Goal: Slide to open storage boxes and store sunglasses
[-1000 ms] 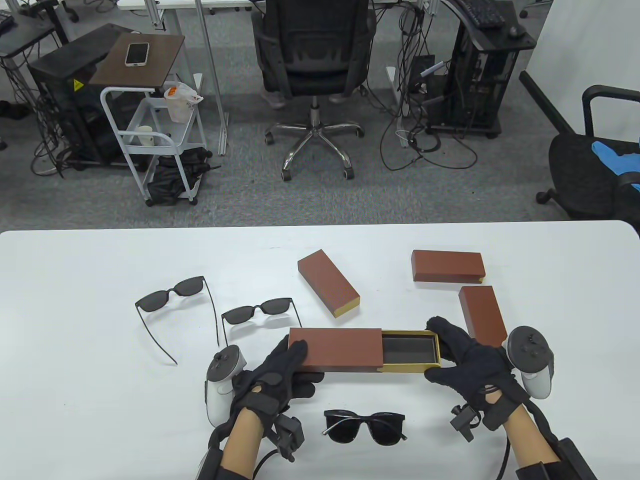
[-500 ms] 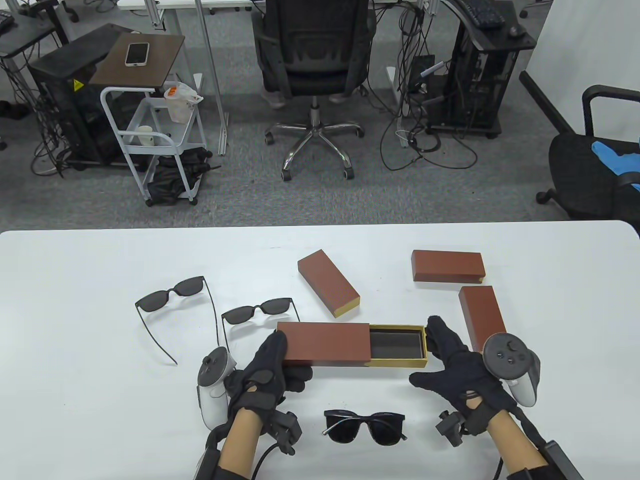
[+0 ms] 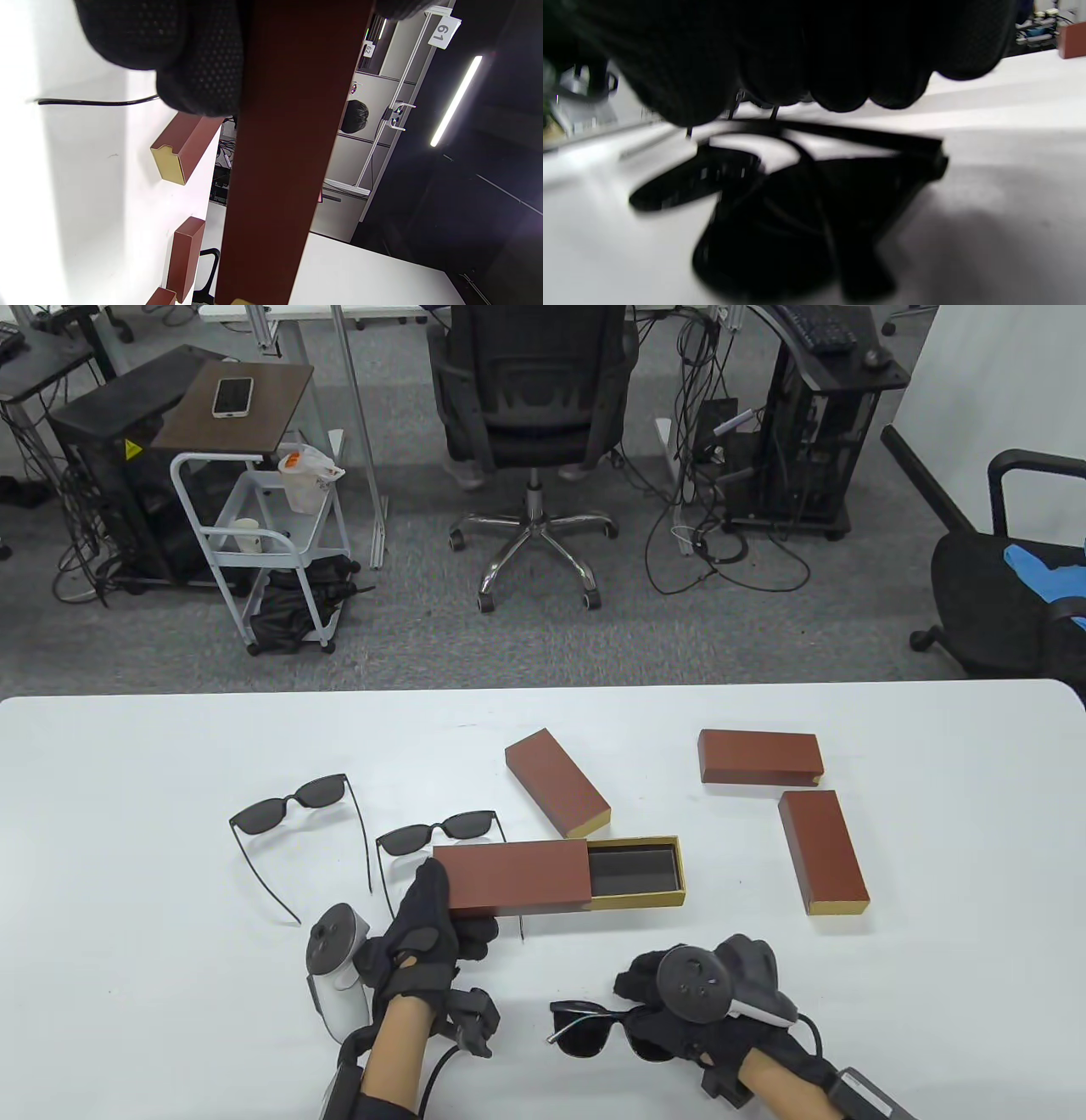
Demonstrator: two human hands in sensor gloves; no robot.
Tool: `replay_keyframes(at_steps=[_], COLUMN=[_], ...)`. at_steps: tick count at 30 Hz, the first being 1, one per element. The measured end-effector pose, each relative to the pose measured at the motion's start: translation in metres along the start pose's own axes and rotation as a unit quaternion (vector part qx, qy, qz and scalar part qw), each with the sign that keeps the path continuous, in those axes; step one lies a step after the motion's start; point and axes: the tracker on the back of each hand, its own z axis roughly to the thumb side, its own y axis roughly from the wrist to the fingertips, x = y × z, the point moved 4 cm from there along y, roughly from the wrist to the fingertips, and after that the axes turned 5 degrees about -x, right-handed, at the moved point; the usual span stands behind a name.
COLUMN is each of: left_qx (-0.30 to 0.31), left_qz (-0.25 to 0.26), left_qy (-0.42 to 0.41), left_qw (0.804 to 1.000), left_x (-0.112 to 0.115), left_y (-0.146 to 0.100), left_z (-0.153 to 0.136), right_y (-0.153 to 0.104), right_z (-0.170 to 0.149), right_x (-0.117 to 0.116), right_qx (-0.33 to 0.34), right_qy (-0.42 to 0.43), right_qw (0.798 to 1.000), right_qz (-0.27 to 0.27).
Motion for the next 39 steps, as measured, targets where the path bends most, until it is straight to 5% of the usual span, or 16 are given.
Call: replay_keyframes(at_steps=[8, 19, 31, 39], left_qx=[-0.004, -0.012, -0.016, -0.022], left_qz=[0.009, -0.001, 0.007, 0.005], left_qy=[0.002, -0.011, -0.017, -0.009], left_qw=[1.0, 1.0, 1.0, 1.0], left_x=[-0.005, -0.006, -0.007, -0.005], left_y=[0.001, 0.003, 0.004, 0.005], left_z=[-0.001, -0.005, -0.01, -0.012], right_y=[0.0, -0.004, -0.015, -0.021], right_z=[0.024, 0.026, 0.017, 0.021], right_x=[-0.008, -0.003, 0.081, 0.145], right_qx=[0.021, 0.034, 0.011, -0.01], right_qy=[-0.107, -0.108, -0.08, -0.134], right_qw=[0.994, 0.991, 0.983, 0.963], right_qz=[-0.029, -0.064, -0.166, -0.233])
